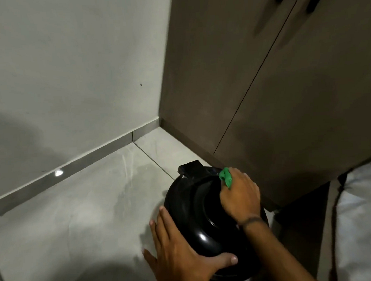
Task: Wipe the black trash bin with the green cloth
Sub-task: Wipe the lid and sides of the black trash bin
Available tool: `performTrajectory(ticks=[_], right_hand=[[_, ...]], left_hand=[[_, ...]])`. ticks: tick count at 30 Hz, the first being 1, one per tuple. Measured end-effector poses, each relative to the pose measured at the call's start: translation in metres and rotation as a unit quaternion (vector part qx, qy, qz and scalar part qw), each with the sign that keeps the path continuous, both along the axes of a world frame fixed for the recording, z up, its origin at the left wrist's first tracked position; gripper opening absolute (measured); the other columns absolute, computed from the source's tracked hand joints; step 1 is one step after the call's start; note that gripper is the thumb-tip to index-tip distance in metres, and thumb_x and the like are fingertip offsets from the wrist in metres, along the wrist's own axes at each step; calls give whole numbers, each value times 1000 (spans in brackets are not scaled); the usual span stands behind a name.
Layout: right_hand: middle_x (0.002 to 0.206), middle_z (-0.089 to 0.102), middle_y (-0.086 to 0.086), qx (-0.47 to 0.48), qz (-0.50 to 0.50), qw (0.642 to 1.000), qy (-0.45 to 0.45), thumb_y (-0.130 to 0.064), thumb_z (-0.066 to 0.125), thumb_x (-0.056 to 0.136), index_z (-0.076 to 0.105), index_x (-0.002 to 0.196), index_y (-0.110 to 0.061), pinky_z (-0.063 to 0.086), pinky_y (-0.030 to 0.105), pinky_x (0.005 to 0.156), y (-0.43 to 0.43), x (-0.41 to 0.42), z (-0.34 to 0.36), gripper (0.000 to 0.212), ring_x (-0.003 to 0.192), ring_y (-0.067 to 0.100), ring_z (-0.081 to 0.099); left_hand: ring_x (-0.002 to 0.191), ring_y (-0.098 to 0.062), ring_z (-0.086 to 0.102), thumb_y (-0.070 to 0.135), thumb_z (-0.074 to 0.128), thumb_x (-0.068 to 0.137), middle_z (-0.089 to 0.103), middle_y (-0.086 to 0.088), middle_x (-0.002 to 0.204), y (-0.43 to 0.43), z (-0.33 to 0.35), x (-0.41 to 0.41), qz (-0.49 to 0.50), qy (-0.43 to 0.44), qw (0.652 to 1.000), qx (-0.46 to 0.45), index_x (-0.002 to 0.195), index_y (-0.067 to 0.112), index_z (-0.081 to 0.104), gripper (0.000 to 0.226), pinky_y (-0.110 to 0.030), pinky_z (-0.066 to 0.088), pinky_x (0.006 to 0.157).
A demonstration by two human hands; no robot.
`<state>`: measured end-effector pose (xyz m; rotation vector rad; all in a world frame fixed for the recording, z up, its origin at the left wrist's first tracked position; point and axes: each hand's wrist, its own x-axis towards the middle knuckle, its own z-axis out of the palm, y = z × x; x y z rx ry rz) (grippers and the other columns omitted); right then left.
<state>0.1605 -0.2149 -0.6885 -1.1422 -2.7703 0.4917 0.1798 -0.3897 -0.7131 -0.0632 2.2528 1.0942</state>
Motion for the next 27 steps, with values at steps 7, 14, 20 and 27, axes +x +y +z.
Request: performTrajectory(ticks=[7,14,20,27], right_hand=[[162,47,2,80,220,971,-39,-34,53,99,43,156,-19,22,43,129,-15,-57,-17,60,152,24,39],[156,55,-3,126,467,868,-113,-25,53,88,55,146,-25,29,43,125,-37,-38,15,58,150,24,42],[134,69,9,371,442,766,-283,-33,40,107,66,127,-17,40,47,107,-69,-94,54,36,128,34,59],[136,69,11,396,484,704,-337,-33,45,108,66,127,-16,42,44,109,-83,-105,70,34,128,33,61]], left_hand=[[165,-27,-11,89,75,9,-14,11,171,6,-2,2,12,17,1000,-3,153,44,-38,188,-72,6,129],[164,-24,-17,94,72,7,-11,13,173,9,-7,5,28,40,999,-1,154,46,-33,187,-74,5,126],[162,-28,-28,98,71,13,-12,6,178,9,-9,9,20,44,999,-5,155,46,-33,183,-78,-6,122],[162,-29,-27,95,72,11,-7,6,176,6,-13,8,40,40,998,6,156,50,-31,184,-79,-6,123]])
